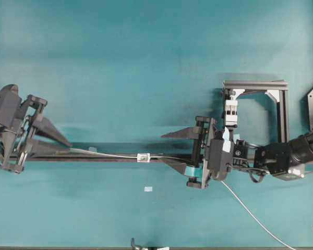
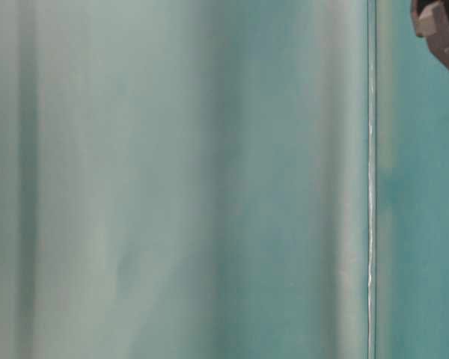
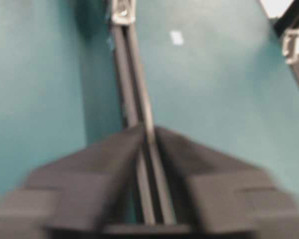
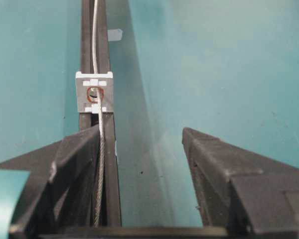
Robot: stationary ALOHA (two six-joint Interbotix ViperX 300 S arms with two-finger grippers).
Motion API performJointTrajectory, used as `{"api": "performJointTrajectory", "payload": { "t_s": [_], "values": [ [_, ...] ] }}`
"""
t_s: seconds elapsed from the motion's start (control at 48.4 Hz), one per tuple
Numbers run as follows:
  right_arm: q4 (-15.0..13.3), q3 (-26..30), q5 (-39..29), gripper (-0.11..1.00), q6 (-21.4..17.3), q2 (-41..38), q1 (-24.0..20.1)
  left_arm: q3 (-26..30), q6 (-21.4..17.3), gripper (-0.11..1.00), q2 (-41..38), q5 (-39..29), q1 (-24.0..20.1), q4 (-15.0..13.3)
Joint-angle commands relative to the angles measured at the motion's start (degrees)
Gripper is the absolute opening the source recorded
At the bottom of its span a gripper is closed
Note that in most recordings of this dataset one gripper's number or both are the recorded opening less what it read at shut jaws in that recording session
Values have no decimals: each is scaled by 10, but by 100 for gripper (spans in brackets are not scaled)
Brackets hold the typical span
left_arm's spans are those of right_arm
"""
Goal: Insert the wire through the hole in the metal fitting marked with a red label. (retake)
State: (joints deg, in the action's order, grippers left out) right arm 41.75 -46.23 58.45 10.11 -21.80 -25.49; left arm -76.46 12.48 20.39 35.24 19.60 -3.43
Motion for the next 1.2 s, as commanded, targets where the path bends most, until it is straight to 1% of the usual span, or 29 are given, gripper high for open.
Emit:
{"api": "performJointTrajectory", "payload": {
  "t_s": [0.0, 0.062, 0.103, 0.248, 0.268, 0.413, 0.805, 1.177],
  "values": [
    [1, 2, 5, 69, 0, 18, 0, 8, 1, 2, 0, 4, -3, 1],
    [1, 2, 5, 69, 0, 18, 0, 8, 1, 12, -2, 4, -3, 2],
    [1, 2, 5, 69, 0, 18, 0, 8, 1, 21, -2, 4, -3, 2],
    [1, 2, 4, 69, 0, 18, 0, 4, 0, 65, -3, 4, -3, 2],
    [1, 2, 5, 69, 0, 18, -1, 4, 0, 68, -2, 4, -3, 2],
    [1, -1, 2, 69, 0, 28, -1, 6, 0, 68, -2, 4, -8, 2],
    [1, -41, 5, 69, 2, 89, 0, 11, -4, 68, 4, 4, -46, 2],
    [1, -69, 5, 69, 10, 131, 1, 13, -8, 68, 9, 4, -65, 2]
  ]
}}
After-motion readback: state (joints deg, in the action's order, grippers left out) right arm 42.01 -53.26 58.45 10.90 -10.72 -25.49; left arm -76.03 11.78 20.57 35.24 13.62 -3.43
